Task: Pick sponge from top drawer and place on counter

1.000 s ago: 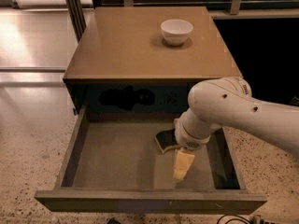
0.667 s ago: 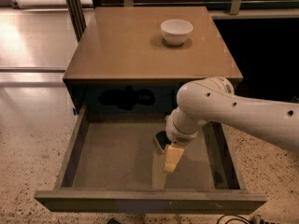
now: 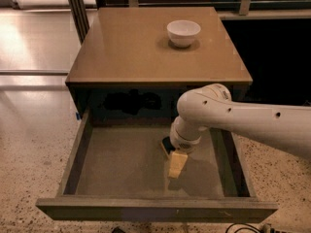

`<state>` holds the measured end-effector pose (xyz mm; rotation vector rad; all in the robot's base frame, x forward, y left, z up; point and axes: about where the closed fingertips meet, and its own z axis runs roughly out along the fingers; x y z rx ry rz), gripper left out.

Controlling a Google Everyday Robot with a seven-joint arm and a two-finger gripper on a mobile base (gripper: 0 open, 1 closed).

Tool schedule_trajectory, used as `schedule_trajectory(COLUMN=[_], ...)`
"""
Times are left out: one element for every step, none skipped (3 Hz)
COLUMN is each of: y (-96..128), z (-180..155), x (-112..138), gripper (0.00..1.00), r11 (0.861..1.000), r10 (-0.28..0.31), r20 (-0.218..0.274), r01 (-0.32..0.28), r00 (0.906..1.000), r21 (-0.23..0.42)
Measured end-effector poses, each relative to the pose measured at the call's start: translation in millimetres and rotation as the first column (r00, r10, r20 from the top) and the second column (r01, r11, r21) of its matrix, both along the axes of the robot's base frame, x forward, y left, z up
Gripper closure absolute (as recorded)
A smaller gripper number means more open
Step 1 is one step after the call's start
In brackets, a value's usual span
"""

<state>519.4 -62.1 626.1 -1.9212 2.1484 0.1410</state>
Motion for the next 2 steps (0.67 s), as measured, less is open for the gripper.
schedule_trajectory(y=[-5.7, -7.9], z=[-29.0, -36.2], x=[11.2, 9.9], gripper=[0.0, 0.0], r11=[0.999, 0.999], r10=[-0.015, -0.022], r20=[-0.023, -0.041], r01=[0.014, 0.021], r00=[0.9996, 0.9989], r21=[-0.042, -0.036])
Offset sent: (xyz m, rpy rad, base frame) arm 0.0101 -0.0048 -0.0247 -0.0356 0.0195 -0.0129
